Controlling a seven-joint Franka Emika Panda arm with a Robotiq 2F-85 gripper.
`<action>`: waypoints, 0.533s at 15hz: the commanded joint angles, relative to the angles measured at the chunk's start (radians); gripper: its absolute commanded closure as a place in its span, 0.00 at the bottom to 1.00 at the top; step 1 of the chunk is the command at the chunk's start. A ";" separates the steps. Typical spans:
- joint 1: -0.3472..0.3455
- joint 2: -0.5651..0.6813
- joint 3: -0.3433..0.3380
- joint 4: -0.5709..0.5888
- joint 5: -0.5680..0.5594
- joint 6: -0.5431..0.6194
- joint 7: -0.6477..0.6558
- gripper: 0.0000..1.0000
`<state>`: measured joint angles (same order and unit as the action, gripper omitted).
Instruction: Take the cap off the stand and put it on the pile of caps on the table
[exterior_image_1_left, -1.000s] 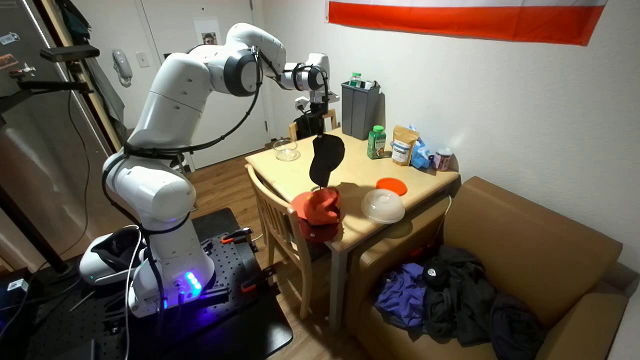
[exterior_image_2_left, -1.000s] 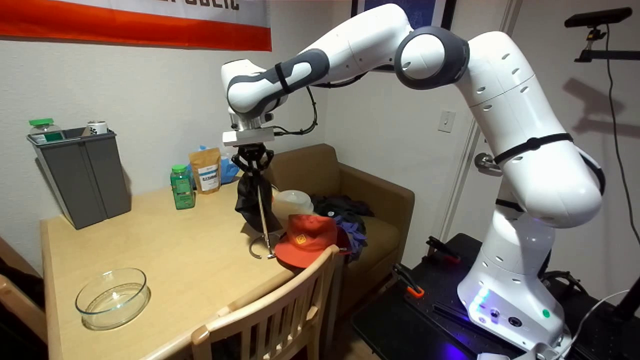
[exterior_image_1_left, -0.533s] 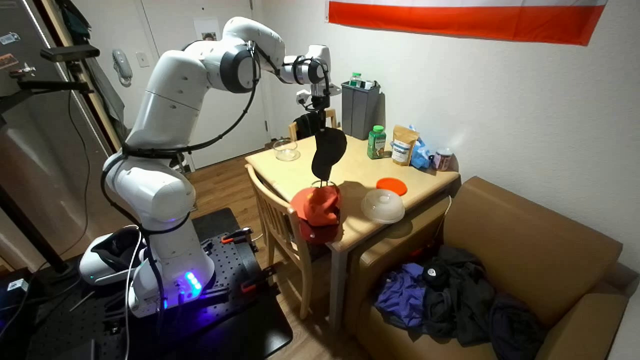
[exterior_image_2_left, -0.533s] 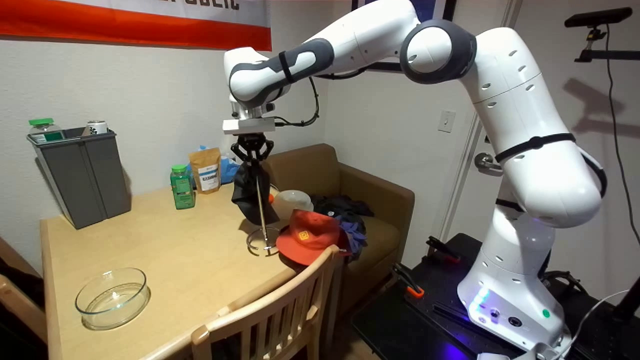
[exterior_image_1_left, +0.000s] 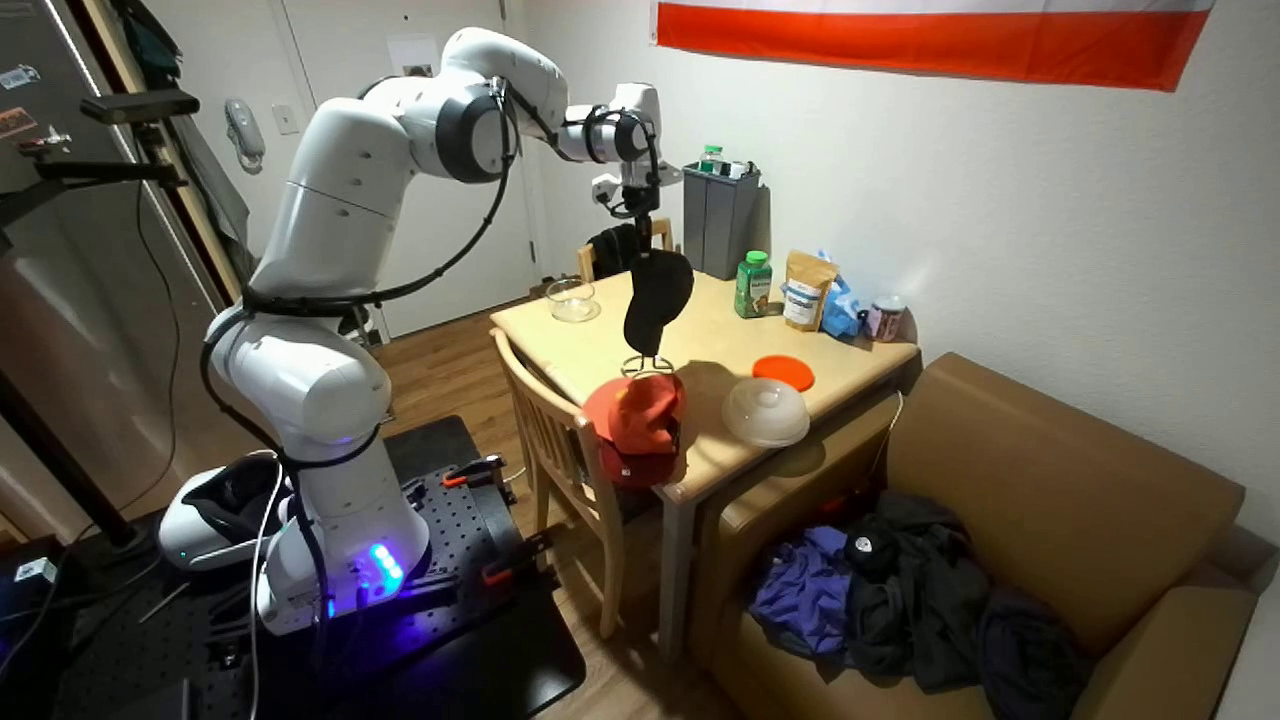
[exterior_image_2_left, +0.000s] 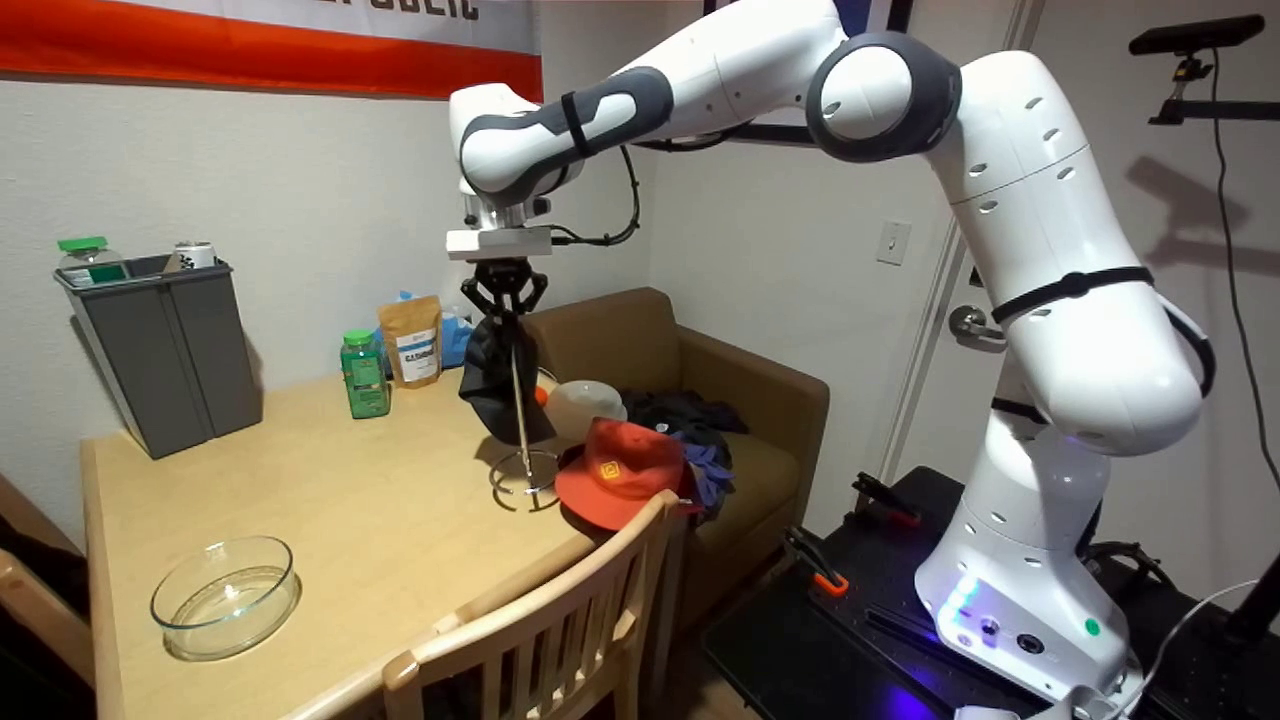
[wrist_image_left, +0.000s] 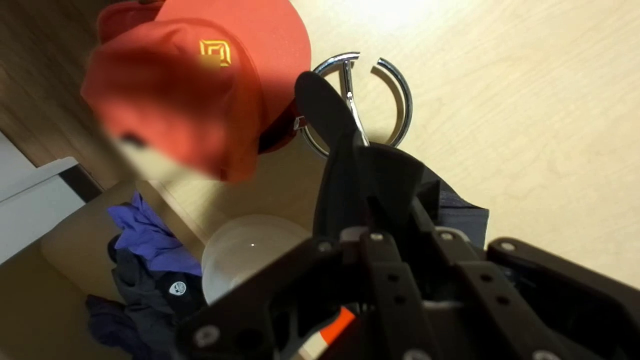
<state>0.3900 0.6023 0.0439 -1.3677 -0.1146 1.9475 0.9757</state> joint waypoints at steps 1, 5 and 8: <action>-0.004 0.003 0.011 -0.003 -0.006 0.007 -0.033 0.97; -0.001 0.032 0.016 0.004 -0.003 0.012 -0.042 0.97; 0.001 0.045 0.017 0.005 -0.003 0.017 -0.045 0.97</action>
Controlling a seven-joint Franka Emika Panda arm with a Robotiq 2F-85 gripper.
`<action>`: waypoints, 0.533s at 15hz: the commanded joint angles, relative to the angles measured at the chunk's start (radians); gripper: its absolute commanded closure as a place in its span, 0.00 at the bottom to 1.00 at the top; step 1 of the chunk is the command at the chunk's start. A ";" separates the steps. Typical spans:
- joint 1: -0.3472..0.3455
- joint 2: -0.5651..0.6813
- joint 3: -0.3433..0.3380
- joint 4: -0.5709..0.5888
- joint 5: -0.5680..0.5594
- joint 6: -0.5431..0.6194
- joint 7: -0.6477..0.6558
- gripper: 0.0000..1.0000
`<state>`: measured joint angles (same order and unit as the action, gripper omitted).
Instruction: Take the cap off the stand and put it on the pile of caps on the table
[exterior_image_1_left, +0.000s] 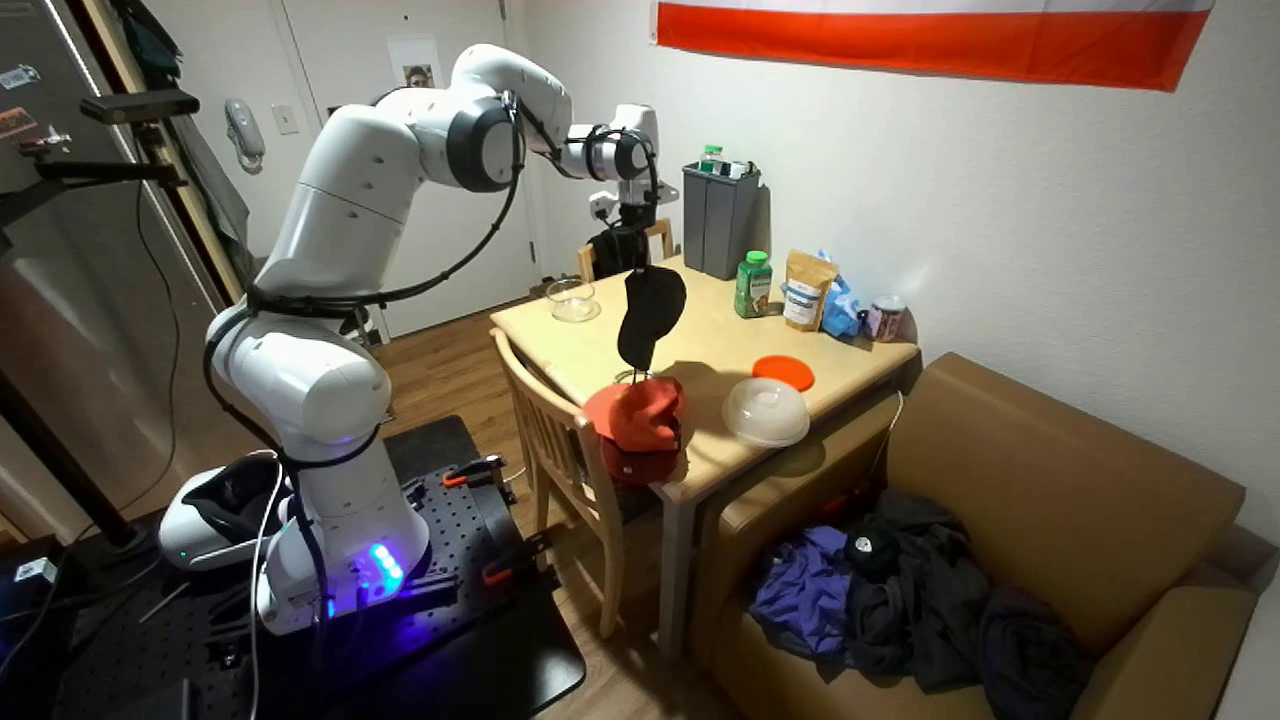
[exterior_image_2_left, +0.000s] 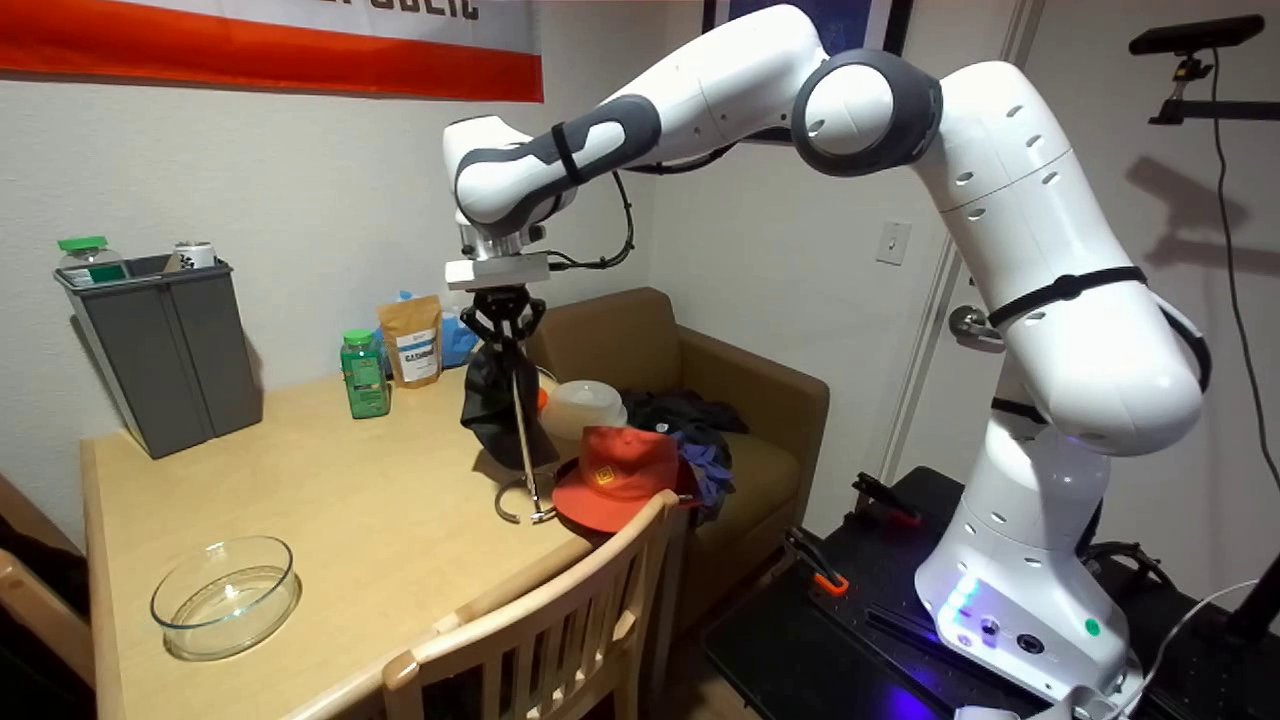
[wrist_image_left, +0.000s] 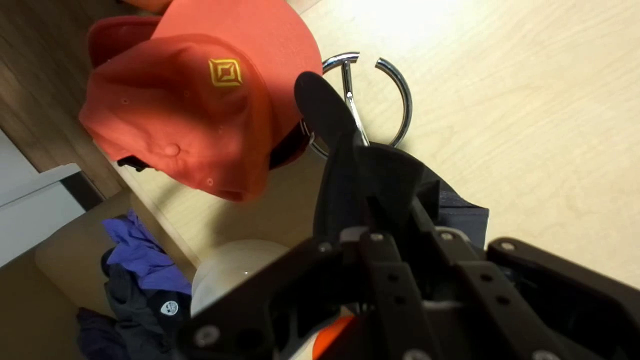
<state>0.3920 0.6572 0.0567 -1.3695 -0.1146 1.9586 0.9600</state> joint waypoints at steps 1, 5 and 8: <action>-0.001 -0.011 0.004 0.006 -0.003 0.008 -0.030 0.97; 0.000 -0.019 0.003 -0.008 -0.006 0.036 -0.043 0.97; -0.004 -0.028 0.004 -0.036 0.000 0.073 -0.052 0.97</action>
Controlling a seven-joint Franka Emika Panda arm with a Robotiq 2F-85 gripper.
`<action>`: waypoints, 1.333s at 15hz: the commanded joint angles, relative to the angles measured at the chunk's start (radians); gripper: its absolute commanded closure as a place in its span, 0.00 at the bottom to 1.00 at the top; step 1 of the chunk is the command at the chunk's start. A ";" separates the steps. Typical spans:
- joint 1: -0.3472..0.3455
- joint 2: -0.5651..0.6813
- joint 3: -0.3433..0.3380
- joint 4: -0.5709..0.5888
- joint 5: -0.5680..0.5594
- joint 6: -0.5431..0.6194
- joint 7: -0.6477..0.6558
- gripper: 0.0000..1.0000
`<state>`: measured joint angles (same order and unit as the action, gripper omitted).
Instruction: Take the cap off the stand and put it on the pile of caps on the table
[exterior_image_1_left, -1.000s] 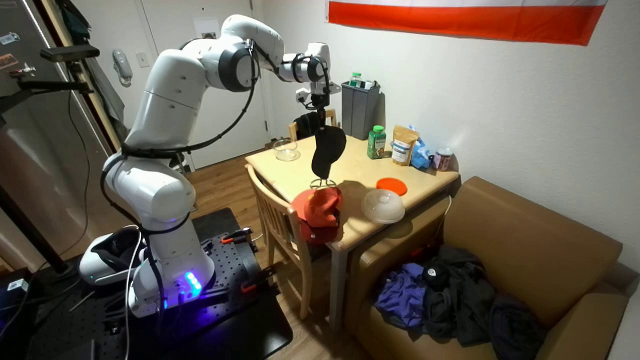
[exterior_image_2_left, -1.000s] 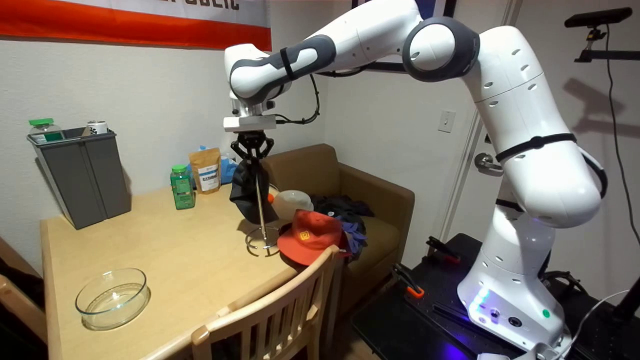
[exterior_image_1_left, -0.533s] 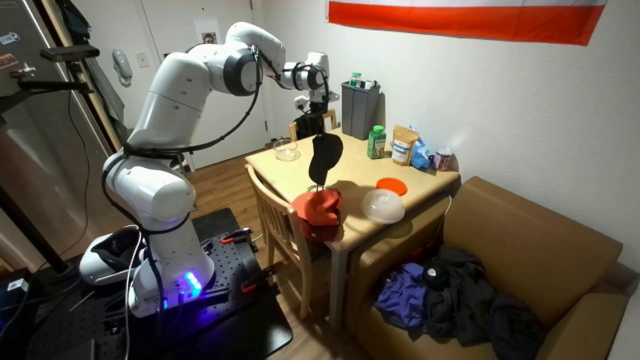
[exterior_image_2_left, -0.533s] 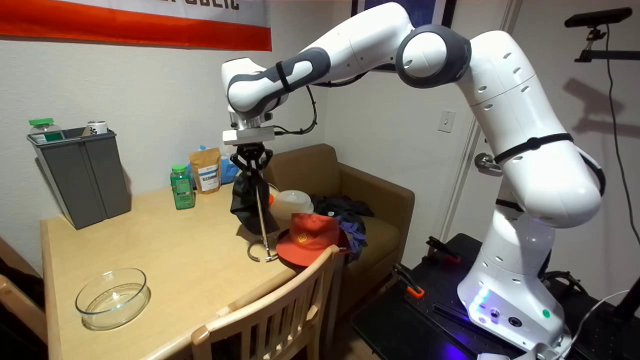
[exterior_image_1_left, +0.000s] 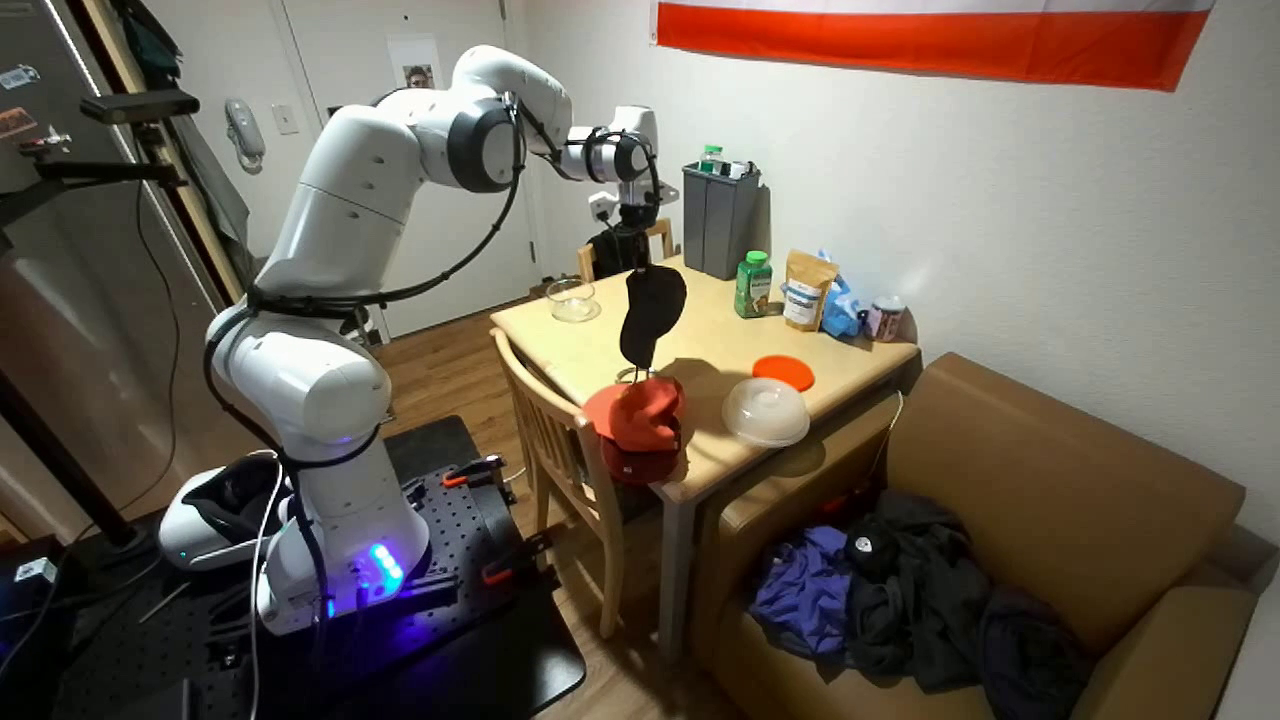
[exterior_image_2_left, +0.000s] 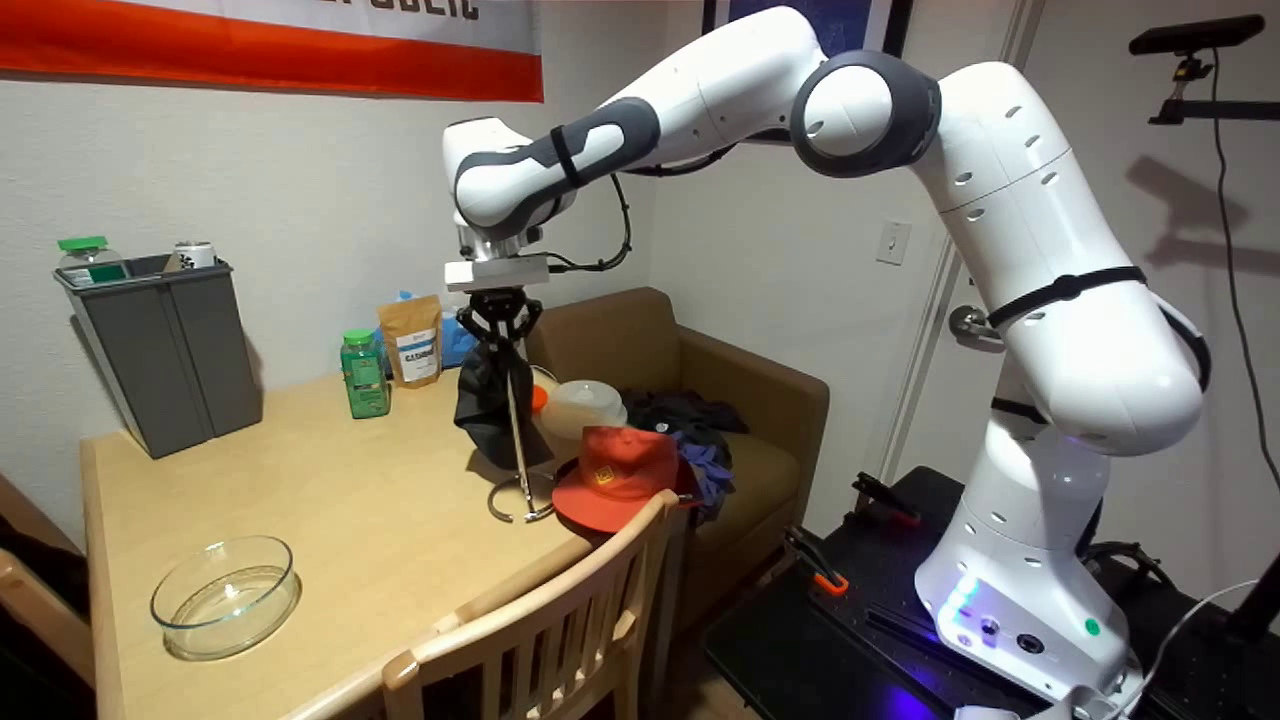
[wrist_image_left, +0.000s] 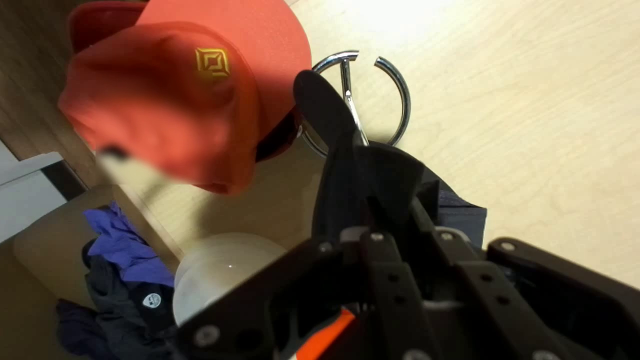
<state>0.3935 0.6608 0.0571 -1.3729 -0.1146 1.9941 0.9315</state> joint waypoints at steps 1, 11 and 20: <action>-0.006 -0.034 0.004 -0.042 0.002 0.050 -0.027 0.97; -0.017 -0.048 0.006 -0.094 0.010 0.117 -0.046 0.56; 0.000 -0.080 0.004 -0.116 -0.006 0.106 -0.071 0.84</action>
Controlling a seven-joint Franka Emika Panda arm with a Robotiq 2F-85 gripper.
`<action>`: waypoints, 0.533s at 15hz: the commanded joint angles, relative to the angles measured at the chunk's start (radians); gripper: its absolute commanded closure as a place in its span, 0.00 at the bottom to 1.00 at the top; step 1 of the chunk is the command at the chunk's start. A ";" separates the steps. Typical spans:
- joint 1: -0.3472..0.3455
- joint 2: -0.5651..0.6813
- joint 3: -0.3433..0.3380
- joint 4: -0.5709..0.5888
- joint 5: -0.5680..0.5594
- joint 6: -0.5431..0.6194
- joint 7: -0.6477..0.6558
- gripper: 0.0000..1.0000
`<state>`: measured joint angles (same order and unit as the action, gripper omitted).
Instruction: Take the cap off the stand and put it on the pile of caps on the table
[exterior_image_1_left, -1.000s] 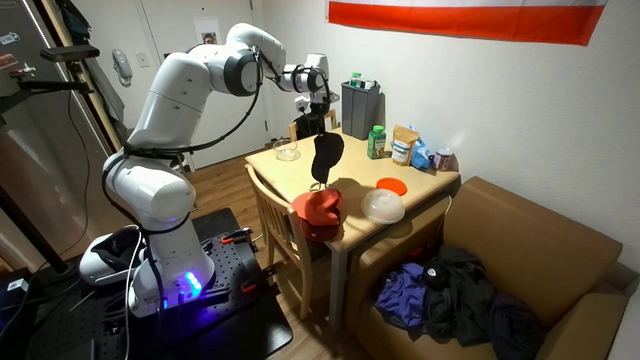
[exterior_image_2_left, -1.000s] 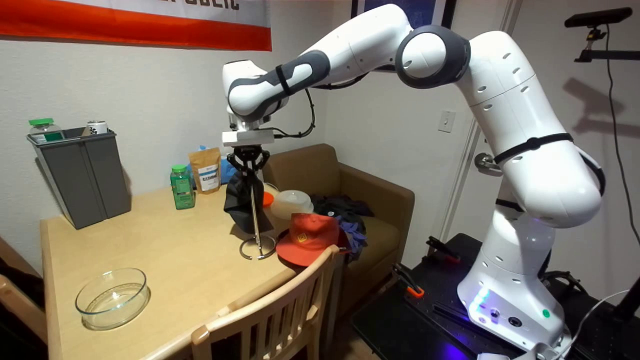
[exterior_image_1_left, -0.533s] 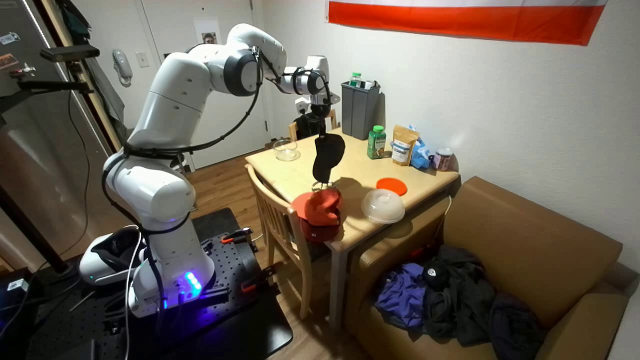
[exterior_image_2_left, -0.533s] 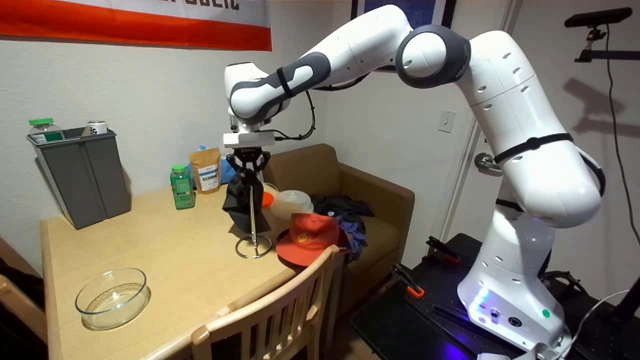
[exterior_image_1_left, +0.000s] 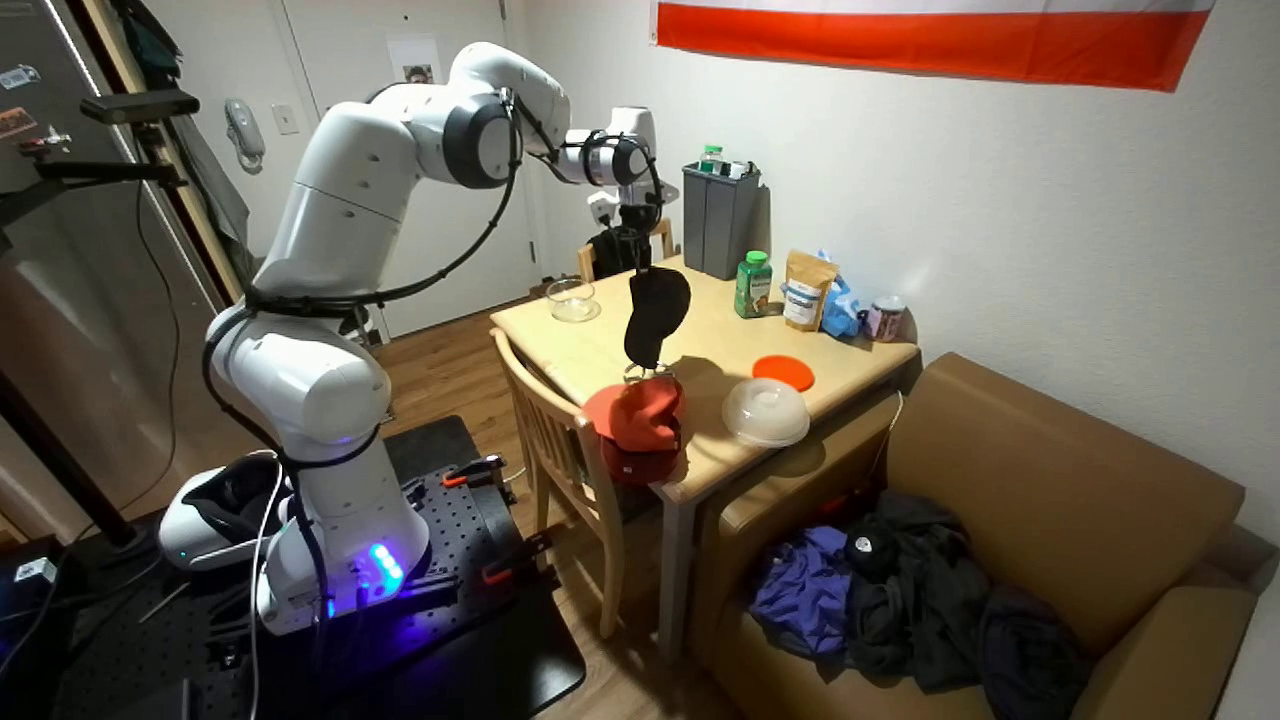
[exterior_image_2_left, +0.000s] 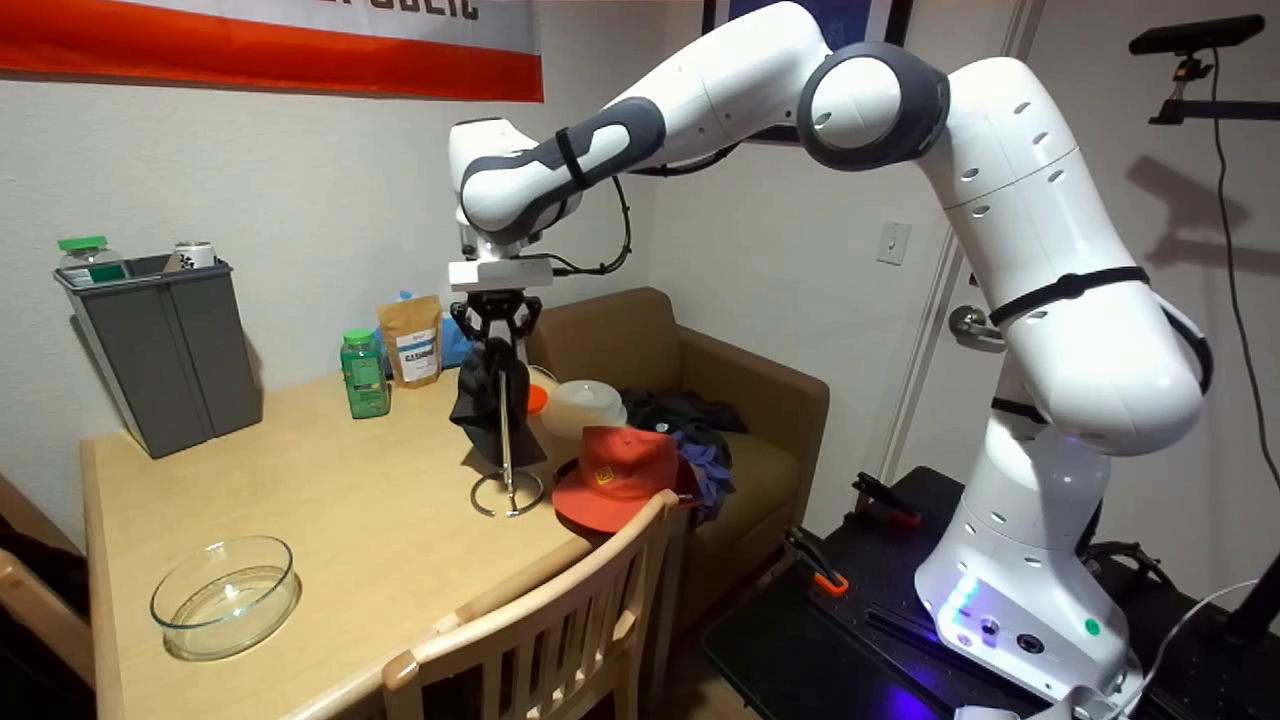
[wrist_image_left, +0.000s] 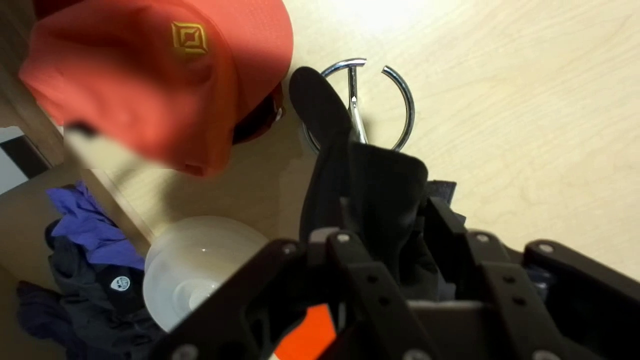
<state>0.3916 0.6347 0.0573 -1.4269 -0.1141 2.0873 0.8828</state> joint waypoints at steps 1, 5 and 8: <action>0.003 -0.056 0.005 -0.065 -0.005 0.013 -0.023 0.87; 0.008 -0.065 0.006 -0.078 -0.006 0.011 -0.023 1.00; 0.010 -0.071 0.007 -0.084 -0.008 0.010 -0.021 0.99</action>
<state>0.4036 0.6130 0.0600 -1.4561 -0.1142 2.0873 0.8818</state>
